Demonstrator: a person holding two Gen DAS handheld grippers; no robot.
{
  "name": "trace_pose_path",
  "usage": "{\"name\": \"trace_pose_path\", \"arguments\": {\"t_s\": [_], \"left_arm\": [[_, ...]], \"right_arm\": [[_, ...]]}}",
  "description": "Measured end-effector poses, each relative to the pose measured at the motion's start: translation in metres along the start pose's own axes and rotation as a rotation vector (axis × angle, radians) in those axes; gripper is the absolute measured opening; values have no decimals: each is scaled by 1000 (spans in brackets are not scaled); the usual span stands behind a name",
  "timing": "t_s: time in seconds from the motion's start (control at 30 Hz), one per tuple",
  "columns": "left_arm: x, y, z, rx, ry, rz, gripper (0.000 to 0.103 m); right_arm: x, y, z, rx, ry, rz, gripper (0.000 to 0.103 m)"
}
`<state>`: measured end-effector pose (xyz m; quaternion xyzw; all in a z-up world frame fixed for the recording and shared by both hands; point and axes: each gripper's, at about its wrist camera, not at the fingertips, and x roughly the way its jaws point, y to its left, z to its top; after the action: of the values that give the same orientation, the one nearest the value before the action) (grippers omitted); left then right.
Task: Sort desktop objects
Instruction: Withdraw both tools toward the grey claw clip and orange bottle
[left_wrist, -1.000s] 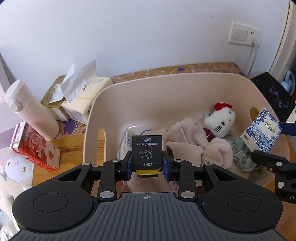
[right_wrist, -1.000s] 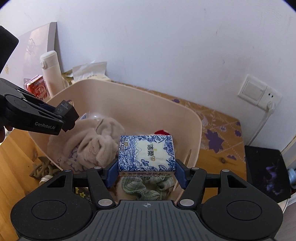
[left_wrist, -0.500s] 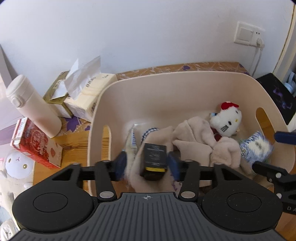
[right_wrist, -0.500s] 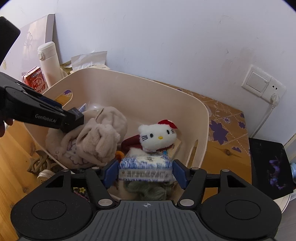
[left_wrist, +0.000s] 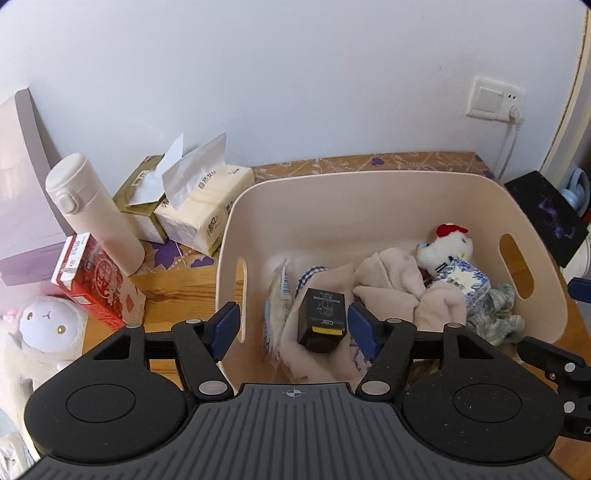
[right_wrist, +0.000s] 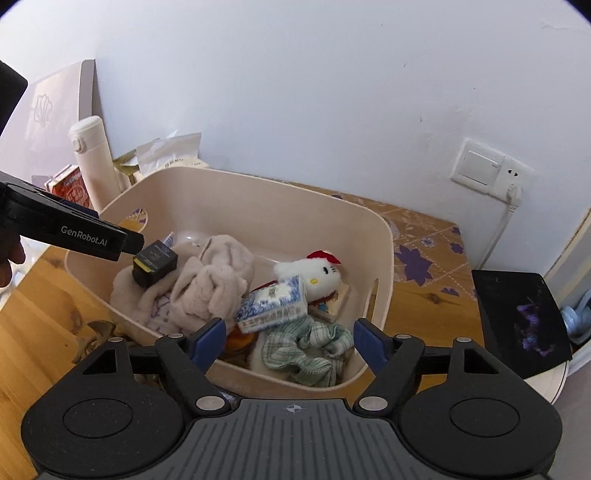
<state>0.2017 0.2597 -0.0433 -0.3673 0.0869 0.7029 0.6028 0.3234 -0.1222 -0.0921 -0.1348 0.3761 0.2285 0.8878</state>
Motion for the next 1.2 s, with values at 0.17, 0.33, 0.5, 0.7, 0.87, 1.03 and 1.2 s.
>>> {"name": "trace_pose_path", "arguments": {"t_s": [0.17, 0.33, 0.5, 0.7, 0.87, 1.03, 1.2], "left_arm": [[-18, 6, -7, -2, -32, -12, 67], [-32, 12, -17, -2, -50, -24, 70], [-40, 21, -31, -15, -50, -30, 70], [-47, 28, -50, -17, -40, -35, 71], [-45, 35, -66, -24, -12, -24, 71], [-37, 42, -83, -24, 30, -11, 71], [-23, 45, -97, -25, 78, -4, 71]], "right_arm": [[-13, 8, -7, 7, -15, -20, 86], [-21, 15, -14, 13, -17, -30, 87], [-23, 24, -27, 9, -5, -36, 95], [-22, 34, -40, 20, 25, -26, 103], [-20, 41, -47, 14, 42, -20, 103], [-14, 48, -54, 8, 67, -3, 103], [-4, 58, -63, 4, 106, 12, 103]]}}
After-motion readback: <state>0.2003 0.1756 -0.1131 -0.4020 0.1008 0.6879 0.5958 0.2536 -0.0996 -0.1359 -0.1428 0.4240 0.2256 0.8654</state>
